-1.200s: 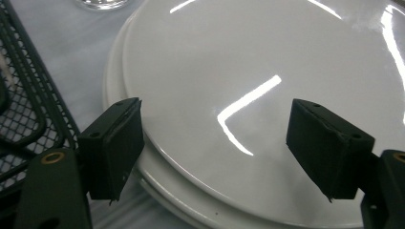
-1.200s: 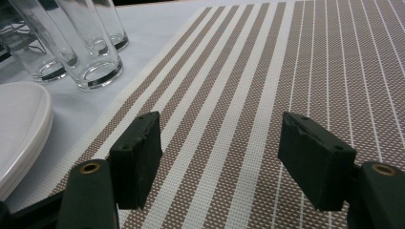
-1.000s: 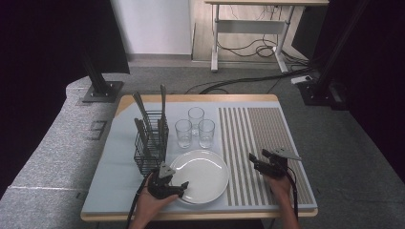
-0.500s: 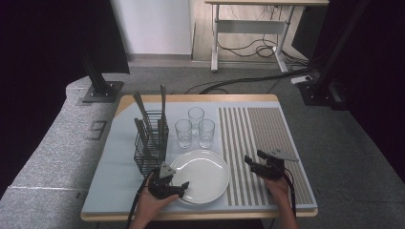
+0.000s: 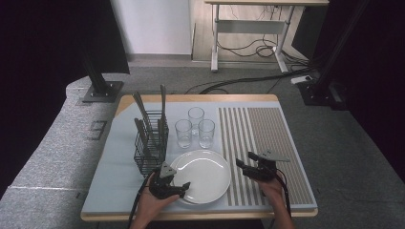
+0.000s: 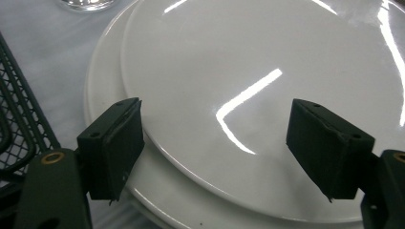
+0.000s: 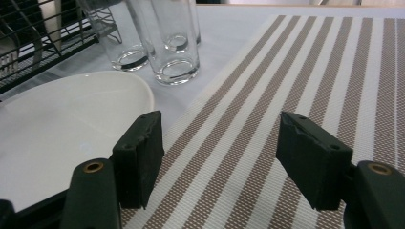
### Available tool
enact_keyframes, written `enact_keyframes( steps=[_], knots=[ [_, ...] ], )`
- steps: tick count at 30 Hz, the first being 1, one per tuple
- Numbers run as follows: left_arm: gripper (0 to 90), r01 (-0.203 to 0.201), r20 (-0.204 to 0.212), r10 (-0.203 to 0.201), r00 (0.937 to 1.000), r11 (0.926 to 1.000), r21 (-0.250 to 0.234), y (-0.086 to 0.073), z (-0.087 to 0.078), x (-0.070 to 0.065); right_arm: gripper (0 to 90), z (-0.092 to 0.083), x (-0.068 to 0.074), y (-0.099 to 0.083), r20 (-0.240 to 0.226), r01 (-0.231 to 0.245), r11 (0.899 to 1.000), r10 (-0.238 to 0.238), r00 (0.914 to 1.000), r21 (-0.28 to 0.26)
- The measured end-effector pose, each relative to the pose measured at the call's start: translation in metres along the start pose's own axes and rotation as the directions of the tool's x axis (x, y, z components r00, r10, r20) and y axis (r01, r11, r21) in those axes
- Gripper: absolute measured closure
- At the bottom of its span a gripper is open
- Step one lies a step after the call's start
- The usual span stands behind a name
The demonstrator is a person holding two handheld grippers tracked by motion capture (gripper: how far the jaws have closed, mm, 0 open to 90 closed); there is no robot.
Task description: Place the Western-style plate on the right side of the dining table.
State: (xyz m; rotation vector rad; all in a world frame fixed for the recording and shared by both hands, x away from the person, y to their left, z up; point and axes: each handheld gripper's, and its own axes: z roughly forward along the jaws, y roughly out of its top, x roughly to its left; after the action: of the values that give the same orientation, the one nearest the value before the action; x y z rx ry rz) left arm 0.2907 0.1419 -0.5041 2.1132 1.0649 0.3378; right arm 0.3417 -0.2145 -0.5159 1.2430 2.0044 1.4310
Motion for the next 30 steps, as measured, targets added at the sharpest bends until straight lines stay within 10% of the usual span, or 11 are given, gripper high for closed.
enact_keyframes(
  steps=[30],
  knots=[
    [20.8, -0.007, -0.005, 0.007, 1.0, 1.0, -0.001, 0.001, 0.002, -0.005, 37.0, 0.005, 0.028, 0.003, -0.107, 0.026, 1.0, -0.026, 0.994, -0.001]
  ],
)
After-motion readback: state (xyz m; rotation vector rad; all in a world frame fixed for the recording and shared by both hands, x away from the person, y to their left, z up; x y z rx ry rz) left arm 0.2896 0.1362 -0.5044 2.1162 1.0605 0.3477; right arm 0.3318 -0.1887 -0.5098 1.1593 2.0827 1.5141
